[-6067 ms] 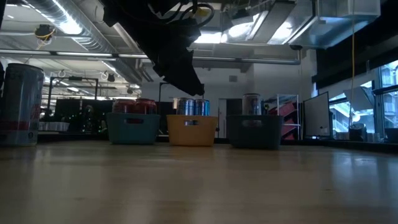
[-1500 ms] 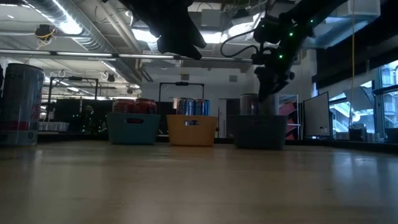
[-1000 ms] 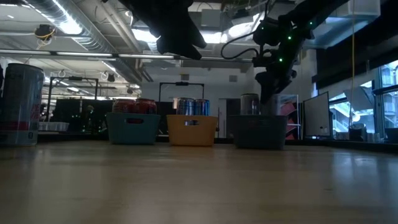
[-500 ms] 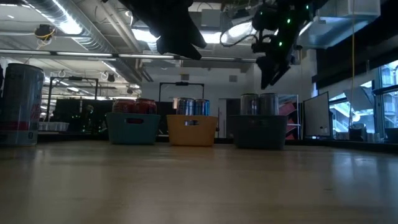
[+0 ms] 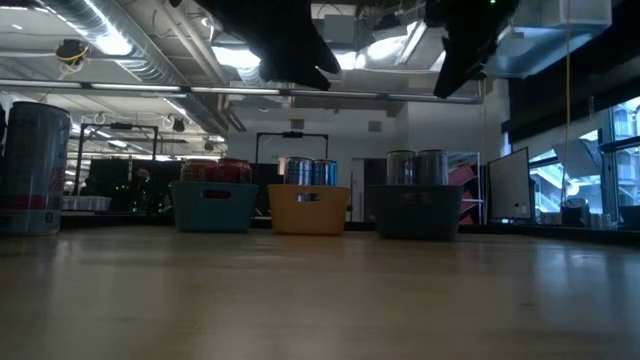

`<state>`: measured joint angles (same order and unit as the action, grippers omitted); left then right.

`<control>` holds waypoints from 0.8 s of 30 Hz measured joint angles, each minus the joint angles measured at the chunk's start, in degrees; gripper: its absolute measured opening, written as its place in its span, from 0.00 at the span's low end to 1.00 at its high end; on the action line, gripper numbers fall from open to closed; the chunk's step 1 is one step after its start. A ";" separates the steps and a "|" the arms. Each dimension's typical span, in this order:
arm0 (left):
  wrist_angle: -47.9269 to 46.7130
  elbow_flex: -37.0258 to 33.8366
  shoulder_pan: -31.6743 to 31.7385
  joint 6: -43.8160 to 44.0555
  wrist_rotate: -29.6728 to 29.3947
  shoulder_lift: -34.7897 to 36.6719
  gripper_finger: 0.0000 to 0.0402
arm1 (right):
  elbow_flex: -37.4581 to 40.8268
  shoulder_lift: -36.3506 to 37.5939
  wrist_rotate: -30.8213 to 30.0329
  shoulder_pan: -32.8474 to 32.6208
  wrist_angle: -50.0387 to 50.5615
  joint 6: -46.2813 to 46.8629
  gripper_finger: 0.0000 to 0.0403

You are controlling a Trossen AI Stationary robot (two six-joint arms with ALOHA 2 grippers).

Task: Sort soda cans
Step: Put the top white-pink soda can into the blue bin

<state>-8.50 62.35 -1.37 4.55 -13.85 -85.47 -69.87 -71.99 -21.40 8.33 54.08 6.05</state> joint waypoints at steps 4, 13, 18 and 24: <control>-2.27 1.90 -0.20 -0.17 -3.42 0.04 0.76 | 7.50 0.66 -0.79 -6.66 -8.35 0.06 0.80; -38.46 16.15 -3.83 8.88 -4.38 0.46 0.97 | 23.01 0.62 -1.08 -13.68 -28.77 1.10 0.80; -51.12 20.23 -7.30 17.71 -4.49 0.48 0.98 | 26.22 0.62 -1.10 -14.10 -34.48 1.60 0.80; -62.78 20.15 -10.69 24.61 -3.53 0.40 0.98 | 26.93 0.62 -1.12 -13.93 -38.52 1.36 0.80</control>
<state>-71.29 82.50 -12.06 29.16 -17.38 -85.07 -42.94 -71.37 -22.52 -5.61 15.56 7.42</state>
